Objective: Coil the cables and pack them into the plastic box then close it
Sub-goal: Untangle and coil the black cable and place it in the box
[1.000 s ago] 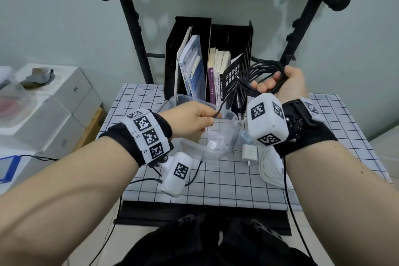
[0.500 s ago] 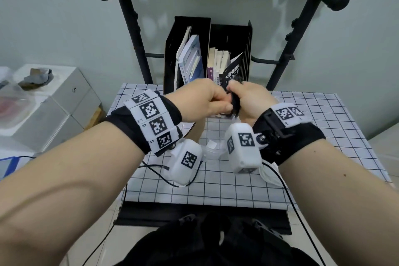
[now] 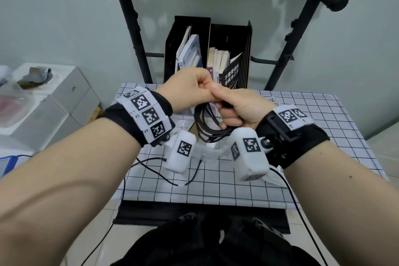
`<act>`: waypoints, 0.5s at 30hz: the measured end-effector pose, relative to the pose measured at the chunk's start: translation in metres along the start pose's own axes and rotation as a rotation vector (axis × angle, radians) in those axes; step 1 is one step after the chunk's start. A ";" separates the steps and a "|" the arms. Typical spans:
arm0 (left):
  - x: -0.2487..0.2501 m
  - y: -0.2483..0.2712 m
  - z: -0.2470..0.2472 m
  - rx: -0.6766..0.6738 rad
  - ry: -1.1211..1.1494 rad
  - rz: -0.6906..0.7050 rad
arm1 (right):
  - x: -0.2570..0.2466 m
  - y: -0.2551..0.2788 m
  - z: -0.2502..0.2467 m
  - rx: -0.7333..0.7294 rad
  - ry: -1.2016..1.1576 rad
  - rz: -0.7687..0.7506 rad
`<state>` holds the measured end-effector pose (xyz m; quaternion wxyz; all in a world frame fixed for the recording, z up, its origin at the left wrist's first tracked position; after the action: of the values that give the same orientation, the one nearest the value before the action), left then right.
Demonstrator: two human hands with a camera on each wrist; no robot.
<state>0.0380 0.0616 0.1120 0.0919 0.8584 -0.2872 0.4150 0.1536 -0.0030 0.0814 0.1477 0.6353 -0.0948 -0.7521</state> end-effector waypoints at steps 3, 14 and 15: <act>-0.007 0.002 0.002 -0.032 0.175 -0.020 | 0.000 0.001 -0.002 -0.007 -0.035 -0.014; -0.042 0.008 0.010 0.003 0.451 -0.156 | -0.019 0.006 -0.021 0.067 -0.293 -0.101; -0.044 0.008 0.012 0.005 0.462 -0.176 | -0.019 0.006 -0.024 0.071 -0.329 -0.112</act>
<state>0.0194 0.0683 0.0696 0.1887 0.7626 -0.1817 0.5915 0.1804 -0.0005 0.0970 0.0653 0.5129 -0.1086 -0.8491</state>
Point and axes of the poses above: each hand's wrist, its own y-axis away from the middle knuckle, its own z-axis out of the palm, x = y × z, the point moved 4 cm from there along -y, towards the middle knuckle, and after that the axes turned 3 degrees about -z, right-handed, at the moved point
